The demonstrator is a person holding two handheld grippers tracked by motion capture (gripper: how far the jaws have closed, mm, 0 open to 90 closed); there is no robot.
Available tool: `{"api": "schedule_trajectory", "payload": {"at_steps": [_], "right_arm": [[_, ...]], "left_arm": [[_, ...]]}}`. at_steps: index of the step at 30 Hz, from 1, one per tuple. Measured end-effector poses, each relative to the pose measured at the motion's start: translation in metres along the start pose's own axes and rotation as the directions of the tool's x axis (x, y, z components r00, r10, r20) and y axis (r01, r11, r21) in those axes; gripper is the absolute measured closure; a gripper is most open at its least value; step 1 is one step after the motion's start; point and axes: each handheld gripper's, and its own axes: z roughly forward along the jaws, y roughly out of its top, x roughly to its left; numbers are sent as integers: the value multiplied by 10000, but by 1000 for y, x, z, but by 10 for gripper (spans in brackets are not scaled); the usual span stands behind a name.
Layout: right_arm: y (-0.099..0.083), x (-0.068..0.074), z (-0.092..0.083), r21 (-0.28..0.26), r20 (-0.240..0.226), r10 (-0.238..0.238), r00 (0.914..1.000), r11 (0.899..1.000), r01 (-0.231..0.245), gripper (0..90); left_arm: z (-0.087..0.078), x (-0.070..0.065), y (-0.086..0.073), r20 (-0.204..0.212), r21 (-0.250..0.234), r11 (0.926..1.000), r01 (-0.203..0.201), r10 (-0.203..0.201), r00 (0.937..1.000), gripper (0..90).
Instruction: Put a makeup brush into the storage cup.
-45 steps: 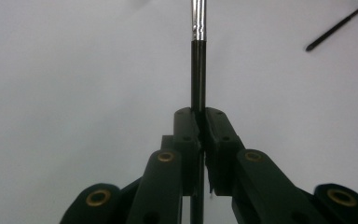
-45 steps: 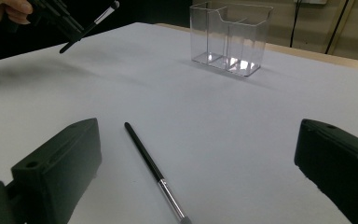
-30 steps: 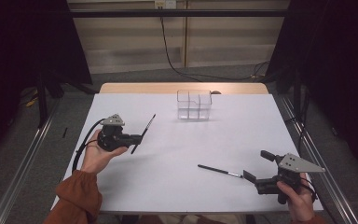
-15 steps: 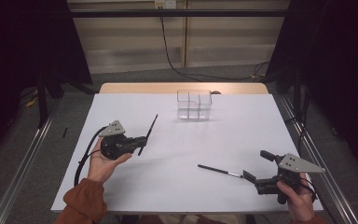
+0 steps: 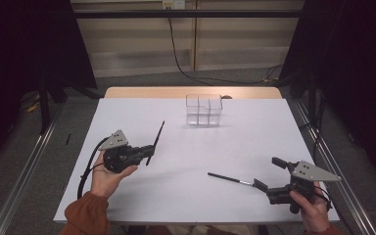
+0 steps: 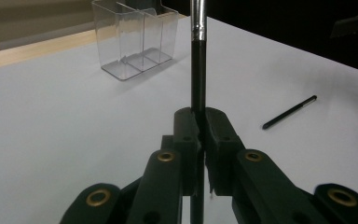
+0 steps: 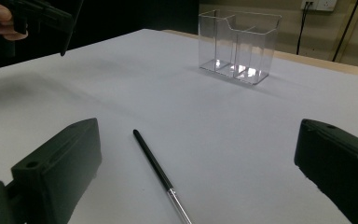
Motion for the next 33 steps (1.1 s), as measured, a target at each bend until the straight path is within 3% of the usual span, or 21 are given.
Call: {"api": "schedule_trajectory", "payload": {"at_steps": [11, 16, 23, 29, 33], "right_arm": [[14, 7, 9, -241, -278, -17, 9996, 9997, 11, 2], [23, 9, 13, -384, -438, 63, 9990, 9992, -80, 2], [34, 20, 29, -384, -1119, -50, 9937, 9993, 8, 3], [48, 32, 51, -348, -1961, -186, 9804, 9993, 120, 26], [55, 36, 62, -436, -2280, -126, 9736, 9990, 27, 24]], "left_arm": [[-11, -24, 3, 293, -345, 9993, -157, 167, 9994, 841], [-6, -35, 4, 462, -352, 9993, -157, 173, 9988, 841], [4, -50, 10, 769, -376, 9988, -319, 347, 9964, 841], [16, -46, 12, 834, -559, 9982, -206, 253, 9962, 841], [21, -41, 14, 847, -645, 9978, -145, 200, 9962, 841]]}}
